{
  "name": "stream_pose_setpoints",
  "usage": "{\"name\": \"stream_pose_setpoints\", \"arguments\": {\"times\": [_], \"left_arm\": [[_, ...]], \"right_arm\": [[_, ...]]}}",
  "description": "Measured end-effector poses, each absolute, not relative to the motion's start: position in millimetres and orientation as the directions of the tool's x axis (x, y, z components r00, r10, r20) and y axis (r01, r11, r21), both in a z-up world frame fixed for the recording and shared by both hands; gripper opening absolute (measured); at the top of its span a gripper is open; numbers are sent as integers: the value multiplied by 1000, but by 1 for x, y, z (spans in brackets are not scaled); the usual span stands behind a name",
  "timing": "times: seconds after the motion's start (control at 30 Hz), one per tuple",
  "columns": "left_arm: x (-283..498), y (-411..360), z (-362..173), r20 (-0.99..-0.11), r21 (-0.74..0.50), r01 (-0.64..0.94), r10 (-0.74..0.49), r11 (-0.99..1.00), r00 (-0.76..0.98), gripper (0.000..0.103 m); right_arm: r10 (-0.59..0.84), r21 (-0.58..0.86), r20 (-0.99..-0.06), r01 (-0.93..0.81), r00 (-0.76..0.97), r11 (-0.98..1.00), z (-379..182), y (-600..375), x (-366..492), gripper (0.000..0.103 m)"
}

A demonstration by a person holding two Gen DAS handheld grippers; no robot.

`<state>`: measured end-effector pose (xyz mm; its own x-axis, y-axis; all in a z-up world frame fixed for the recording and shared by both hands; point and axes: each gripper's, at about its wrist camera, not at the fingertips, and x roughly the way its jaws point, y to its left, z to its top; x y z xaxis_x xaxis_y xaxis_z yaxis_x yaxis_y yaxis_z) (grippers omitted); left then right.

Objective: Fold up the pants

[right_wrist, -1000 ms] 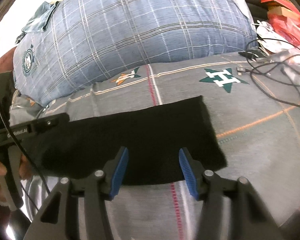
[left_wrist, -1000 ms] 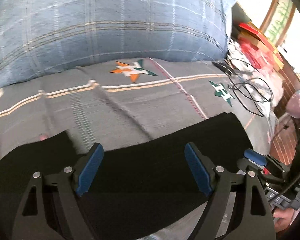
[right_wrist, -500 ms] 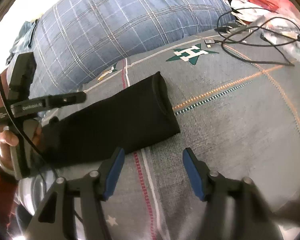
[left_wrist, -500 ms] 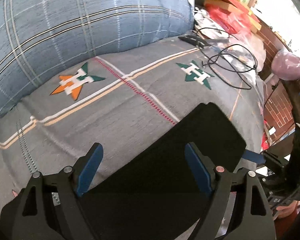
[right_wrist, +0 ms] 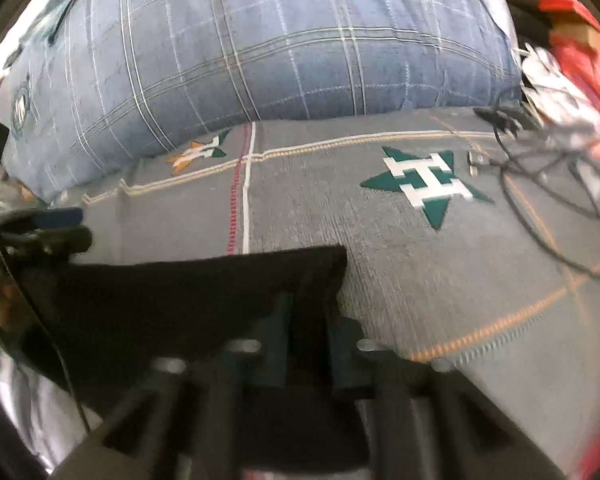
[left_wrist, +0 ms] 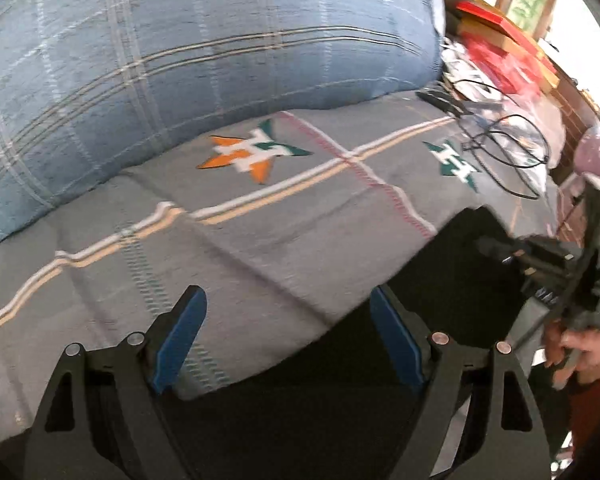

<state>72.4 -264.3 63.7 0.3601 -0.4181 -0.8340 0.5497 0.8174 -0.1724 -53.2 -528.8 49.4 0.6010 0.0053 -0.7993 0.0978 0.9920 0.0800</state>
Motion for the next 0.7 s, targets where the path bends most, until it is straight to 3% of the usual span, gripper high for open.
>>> {"name": "stream_pose_setpoints", "arguments": {"times": [0.37,0.5,0.7], "left_arm": [[68,-258,60,-810,-211,544,-457,812,367,85],[65,-266,55,-818,-222,544,-458,809,347,85],[54,-285,66,-803,-218,594,-488,775,341,85]], "right_arm": [[-9,121,-743,147,670,982,64,-541,-50,9],[-60,71,-788,187,612,980,46,-545,-37,18],[-10,172,-763,217,646,961,62,-554,-65,21]]}}
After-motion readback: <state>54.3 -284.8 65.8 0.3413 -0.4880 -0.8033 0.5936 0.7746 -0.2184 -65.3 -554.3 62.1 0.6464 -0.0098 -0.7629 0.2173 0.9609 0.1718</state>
